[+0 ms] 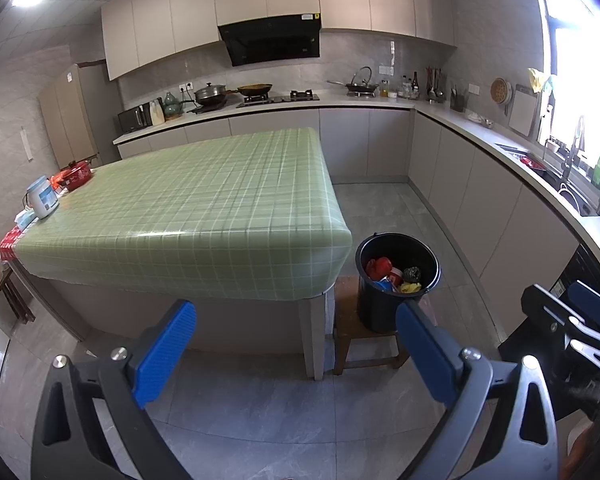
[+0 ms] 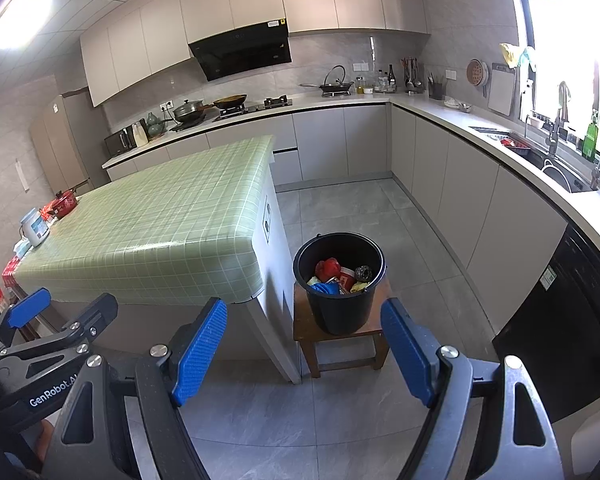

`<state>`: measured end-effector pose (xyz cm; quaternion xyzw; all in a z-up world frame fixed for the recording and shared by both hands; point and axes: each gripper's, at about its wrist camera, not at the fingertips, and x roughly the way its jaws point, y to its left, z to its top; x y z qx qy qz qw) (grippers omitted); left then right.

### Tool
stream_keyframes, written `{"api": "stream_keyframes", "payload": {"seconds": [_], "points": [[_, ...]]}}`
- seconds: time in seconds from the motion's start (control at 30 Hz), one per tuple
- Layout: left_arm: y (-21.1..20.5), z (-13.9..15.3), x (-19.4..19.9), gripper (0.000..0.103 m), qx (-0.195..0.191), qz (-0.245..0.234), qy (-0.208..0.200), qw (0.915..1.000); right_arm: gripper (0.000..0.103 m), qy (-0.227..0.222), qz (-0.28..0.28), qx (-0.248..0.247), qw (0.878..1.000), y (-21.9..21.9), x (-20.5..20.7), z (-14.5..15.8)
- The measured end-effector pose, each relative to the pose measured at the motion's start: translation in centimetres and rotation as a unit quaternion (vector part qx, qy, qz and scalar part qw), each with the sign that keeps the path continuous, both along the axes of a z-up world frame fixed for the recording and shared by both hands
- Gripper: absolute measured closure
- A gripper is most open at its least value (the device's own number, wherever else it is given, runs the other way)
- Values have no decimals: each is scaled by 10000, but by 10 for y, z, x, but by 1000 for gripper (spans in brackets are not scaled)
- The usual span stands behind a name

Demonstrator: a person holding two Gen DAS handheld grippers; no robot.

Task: Collect trash

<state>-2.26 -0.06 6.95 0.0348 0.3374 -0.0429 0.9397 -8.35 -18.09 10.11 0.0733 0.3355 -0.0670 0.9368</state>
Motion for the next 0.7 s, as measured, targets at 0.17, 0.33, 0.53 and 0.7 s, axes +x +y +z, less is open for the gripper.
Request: {"api": "stream_keyframes", "payload": {"seconds": [0.17,0.33,0.53,0.7], "points": [[1,0,2,2,-15,-18,12,10000,22,-2,-1,5,10000,0,-1,0],[0,-1,4,2,-30,-76,41,10000,22,2,-14,4,10000,-1,-2,0],[-1,0,-1,2,-195,-353,-105,9991,22,-21,-24,2,10000,1,-3,1],[-4,6,-5,2,-130,-400,-255,9988,22,-17,-29,-4,10000,1,-3,2]]}}
